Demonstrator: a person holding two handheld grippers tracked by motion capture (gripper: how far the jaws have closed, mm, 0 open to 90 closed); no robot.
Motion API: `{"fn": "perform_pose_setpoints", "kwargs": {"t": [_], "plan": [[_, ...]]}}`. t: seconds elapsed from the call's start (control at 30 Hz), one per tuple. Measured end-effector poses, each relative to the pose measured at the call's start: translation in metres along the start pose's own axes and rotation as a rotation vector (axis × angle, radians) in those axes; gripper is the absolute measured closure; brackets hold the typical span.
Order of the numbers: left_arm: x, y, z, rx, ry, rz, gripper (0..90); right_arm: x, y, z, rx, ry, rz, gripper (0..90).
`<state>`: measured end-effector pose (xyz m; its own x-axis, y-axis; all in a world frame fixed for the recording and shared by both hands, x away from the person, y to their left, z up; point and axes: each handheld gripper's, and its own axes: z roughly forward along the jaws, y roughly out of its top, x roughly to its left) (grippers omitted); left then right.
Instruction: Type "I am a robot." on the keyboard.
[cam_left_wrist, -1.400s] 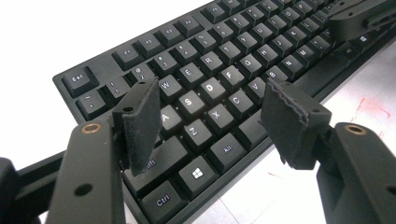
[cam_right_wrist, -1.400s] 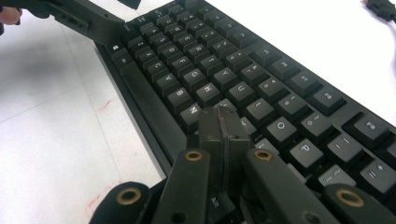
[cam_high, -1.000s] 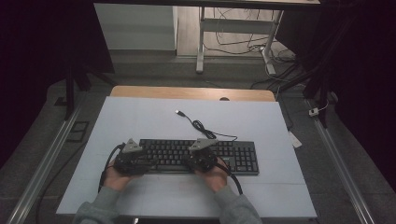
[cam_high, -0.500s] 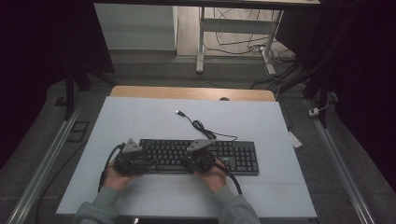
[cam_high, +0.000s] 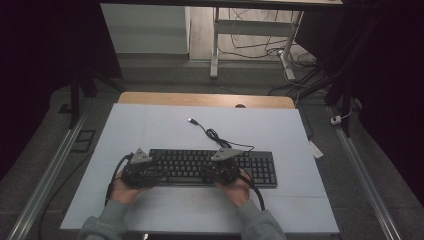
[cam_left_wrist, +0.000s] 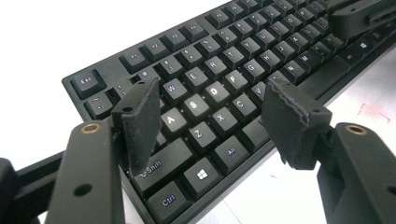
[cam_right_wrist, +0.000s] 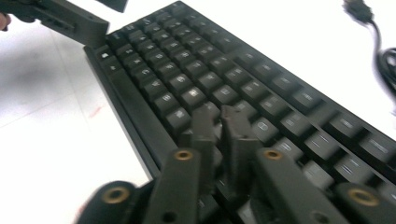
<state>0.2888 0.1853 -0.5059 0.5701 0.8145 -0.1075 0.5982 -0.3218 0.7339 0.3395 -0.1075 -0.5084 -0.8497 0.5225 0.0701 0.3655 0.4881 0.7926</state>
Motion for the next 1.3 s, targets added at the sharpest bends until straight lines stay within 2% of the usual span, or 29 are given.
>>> {"fn": "perform_pose_setpoints", "kwargs": {"t": [0.33,0.57,0.73,1.07,1.1,1.3], "plan": [[-0.001,0.000,0.001,0.001,0.002,0.001,36.7,-0.020,-0.021,-0.036,-0.026,-0.057,0.031,68.3],[-0.002,0.000,0.001,0.002,0.000,0.004,36.7,-0.033,-0.039,-0.067,-0.040,-0.098,0.047,64.4],[-0.002,0.001,0.002,0.003,0.001,0.005,36.7,-0.042,-0.050,-0.083,-0.045,-0.116,0.060,63.6],[-0.002,0.001,0.003,0.002,-0.009,0.006,36.7,-0.047,-0.059,-0.090,-0.046,-0.124,0.068,63.2],[-0.001,0.002,0.001,-0.016,-0.033,-0.012,36.7,-0.047,-0.059,-0.090,-0.048,-0.123,0.068,63.2],[-0.001,0.003,-0.001,-0.025,-0.032,-0.007,36.7,-0.047,-0.059,-0.091,-0.052,-0.122,0.066,63.1]]}}
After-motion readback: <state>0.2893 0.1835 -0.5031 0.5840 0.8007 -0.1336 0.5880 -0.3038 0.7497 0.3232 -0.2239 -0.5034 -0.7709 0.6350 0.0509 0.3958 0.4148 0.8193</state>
